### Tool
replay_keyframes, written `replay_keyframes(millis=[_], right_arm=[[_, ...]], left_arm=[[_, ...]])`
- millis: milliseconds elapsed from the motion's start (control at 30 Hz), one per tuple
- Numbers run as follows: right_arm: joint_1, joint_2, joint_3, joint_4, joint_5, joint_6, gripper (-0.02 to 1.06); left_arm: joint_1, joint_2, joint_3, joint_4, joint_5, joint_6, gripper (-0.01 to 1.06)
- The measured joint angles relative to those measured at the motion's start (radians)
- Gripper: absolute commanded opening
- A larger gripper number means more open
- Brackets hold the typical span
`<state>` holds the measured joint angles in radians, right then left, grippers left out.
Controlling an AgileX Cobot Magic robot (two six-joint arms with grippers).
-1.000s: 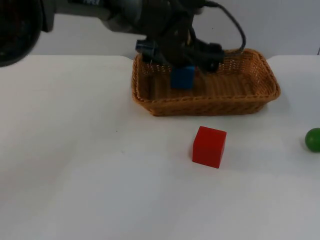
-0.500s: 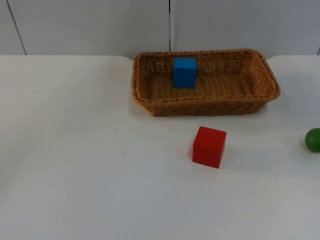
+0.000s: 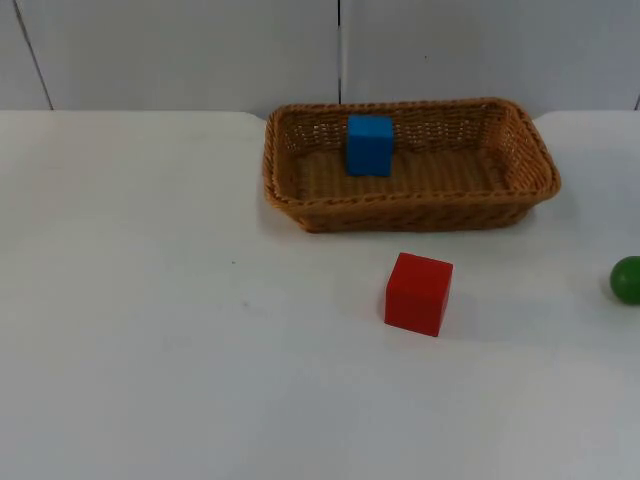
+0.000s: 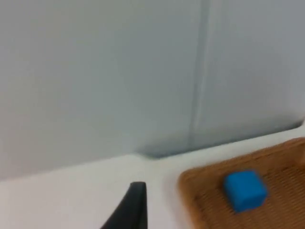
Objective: Place all geometric objects except the red cube into the basket.
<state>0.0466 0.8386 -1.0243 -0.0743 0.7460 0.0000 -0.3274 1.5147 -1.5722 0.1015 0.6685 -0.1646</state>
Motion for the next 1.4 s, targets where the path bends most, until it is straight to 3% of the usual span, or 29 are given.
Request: replay_keyframes(millis=[200,333,500,900,1400], right_arm=[[0.0,0.009,0.0,0.0,0.0,-0.017,1.05],[0.0,0.07,0.0,0.002,0.004,-0.028,1.05],[0.0,0.22,0.0,0.011,-0.027,-0.035,1.05],[0.0,0.65,0.007,0.2,-0.237,-0.215,1.05],[0.11,1.034,0.007,0.237,-0.387,-0.274,1.05]], left_arm=[[0.149,-0.216,0.258,0.0,-0.009,0.004,1.05],[0.211,-0.324,0.353,0.0,-0.021,0.004,1.05],[0.22,-0.359,0.372,-0.002,-0.027,0.004,1.05],[0.22,-0.338,0.374,-0.012,-0.026,0.004,1.05],[0.22,-0.288,0.374,-0.012,-0.024,0.004,1.05]])
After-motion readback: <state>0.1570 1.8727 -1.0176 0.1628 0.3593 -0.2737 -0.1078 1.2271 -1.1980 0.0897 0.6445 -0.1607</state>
